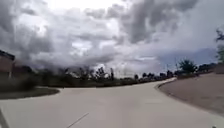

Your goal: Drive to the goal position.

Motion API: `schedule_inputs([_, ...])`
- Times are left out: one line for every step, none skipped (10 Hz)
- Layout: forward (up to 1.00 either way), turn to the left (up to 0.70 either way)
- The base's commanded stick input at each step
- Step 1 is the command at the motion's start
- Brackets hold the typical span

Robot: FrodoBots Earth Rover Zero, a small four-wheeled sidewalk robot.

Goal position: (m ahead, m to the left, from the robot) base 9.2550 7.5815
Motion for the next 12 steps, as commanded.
schedule_inputs([0.85, 0.00])
schedule_inputs([0.85, 0.00])
schedule_inputs([0.85, 0.00])
schedule_inputs([0.85, 0.00])
schedule_inputs([0.85, 0.00])
schedule_inputs([0.85, 0.00])
schedule_inputs([0.85, 0.00])
schedule_inputs([0.85, 0.00])
schedule_inputs([0.85, 0.14])
schedule_inputs([0.85, 0.34])
schedule_inputs([0.85, 0.34])
schedule_inputs([0.85, 0.34])
